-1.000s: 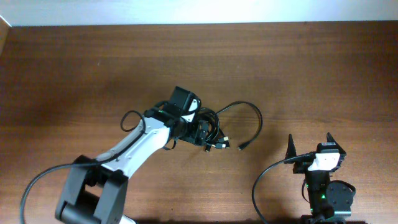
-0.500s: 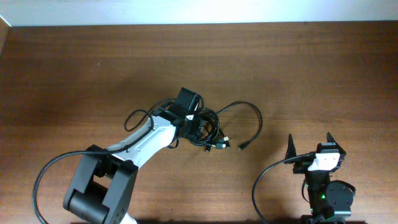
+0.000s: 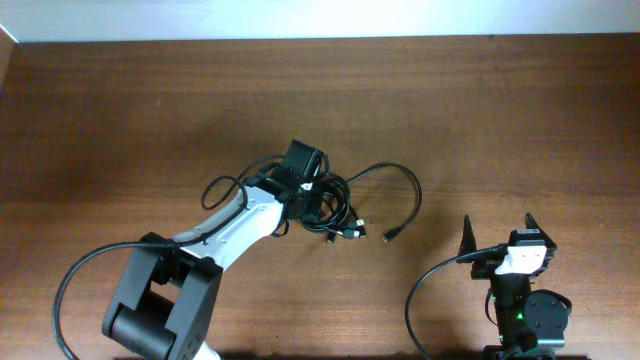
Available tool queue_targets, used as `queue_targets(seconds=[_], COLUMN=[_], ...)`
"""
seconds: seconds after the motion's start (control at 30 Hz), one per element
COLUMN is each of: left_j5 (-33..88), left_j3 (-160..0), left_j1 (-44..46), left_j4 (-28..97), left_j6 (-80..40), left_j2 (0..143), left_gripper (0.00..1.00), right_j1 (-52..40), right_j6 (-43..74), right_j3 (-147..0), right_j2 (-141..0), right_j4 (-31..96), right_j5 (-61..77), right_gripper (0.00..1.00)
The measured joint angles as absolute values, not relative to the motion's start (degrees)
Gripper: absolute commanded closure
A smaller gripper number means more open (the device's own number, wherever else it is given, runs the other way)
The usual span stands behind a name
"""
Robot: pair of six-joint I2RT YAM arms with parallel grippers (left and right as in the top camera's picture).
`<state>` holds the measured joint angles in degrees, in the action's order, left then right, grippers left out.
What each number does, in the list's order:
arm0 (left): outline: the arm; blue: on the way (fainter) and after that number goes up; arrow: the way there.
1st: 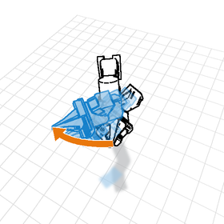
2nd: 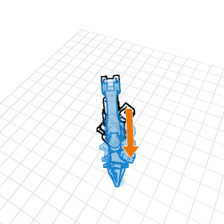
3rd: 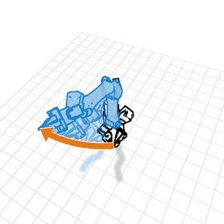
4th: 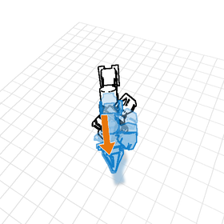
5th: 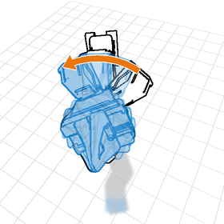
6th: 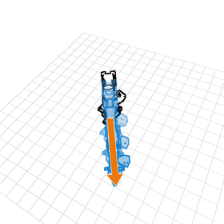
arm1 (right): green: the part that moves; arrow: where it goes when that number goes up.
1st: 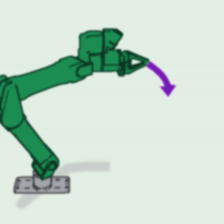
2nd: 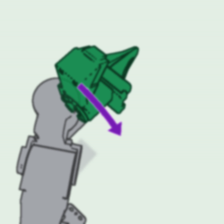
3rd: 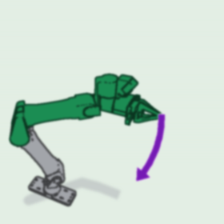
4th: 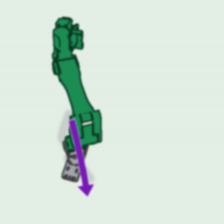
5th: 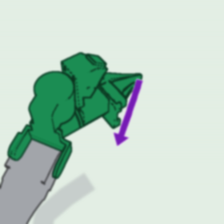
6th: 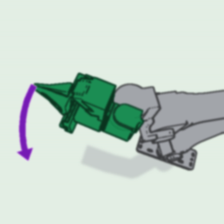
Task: Untangle cables
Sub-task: 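Lift the bundle with the left gripper toward the right gripper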
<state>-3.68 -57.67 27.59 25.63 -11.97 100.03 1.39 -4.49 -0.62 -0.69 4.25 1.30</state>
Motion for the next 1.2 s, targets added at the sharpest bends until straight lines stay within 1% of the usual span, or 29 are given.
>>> queue_targets(seconds=[0.03, 0.07, 0.13, 0.17, 0.2, 0.4, 0.47, 0.57, 0.63, 0.7, 0.9, 1.0, 1.03, 1.07, 1.2], left_j5=[-3.7, -3.7, -3.7, -3.8, -4.1, -4.3, -2.3, 3.8, 5.5, 7.8, 12.0, 17.1, 18.9, 21.0, 27.9], left_j3=[-57.7, -57.7, -57.7, -57.9, -58.1, -58.6, -58.4, -58.0, -58.0, -58.0, -58.0, -58.0, -58.0, -58.0, -58.0], left_j1=[27.6, 27.6, 27.6, 27.6, 27.6, 27.6, 27.6, 27.6, 27.6, 27.6, 27.6, 27.6, 27.6, 27.6, 27.6], left_j4=[25.2, 24.8, 24.4, 24.3, 24.3, 23.9, 24.3, 25.1, 25.2, 25.5, 26.2, 26.3, 26.2, 25.6, 23.3], left_j6=[-12.0, -12.0, -12.0, -11.9, -12.0, -11.6, -8.7, 1.4, 5.8, 14.0, 29.8, 37.0, 39.5, 41.7, 44.0], left_j2=[100.3, 100.7, 102.4, 103.0, 103.3, 103.4, 102.0, 93.0, 87.1, 78.5, 72.0, 70.6, 70.2, 69.7, 69.6], left_gripper=[0.75, 0.76, 0.88, 0.97, 1.00, 1.00, 1.00, 1.00, 1.00, 1.00, 1.00, 1.00, 1.00, 1.00, 1.00], right_j1=[1.4, 1.4, 1.4, 1.4, 1.4, 1.4, 1.4, 1.4, 1.4, 1.4, 1.4, 1.4, 1.4, 1.4, 1.4], right_j6=[-4.4, -4.5, -4.5, -4.5, -4.4, -4.5, -4.5, -4.4, -4.4, -4.4, -4.5, -4.4, -3.4, -1.8, 1.0], right_j3=[-0.6, -0.6, -0.6, -0.6, -0.6, -0.6, -0.6, -0.6, -0.6, -0.6, -0.6, -0.6, -0.6, -0.9, -8.8], right_j2=[-0.7, -0.7, -0.7, -0.7, -0.7, -0.7, -0.7, -0.7, -0.7, -0.7, -0.7, -0.7, -0.7, -0.7, -0.7], right_j4=[4.3, 4.3, 4.3, 4.3, 4.3, 4.3, 4.3, 4.3, 4.3, 4.3, 4.3, 0.5, -3.4, -4.0, 8.3], right_j5=[1.3, 1.3, 1.3, 1.3, 1.3, 1.3, 1.3, 1.3, 1.3, 1.3, 1.3, 1.9, 3.7, 5.7, 10.5], right_gripper=[0.01, 0.01, 0.01, 0.01, 0.01, 0.01, 0.01, 0.01, 0.01, 0.01, 0.01, 0.01, 0.01, 0.01, 0.01])
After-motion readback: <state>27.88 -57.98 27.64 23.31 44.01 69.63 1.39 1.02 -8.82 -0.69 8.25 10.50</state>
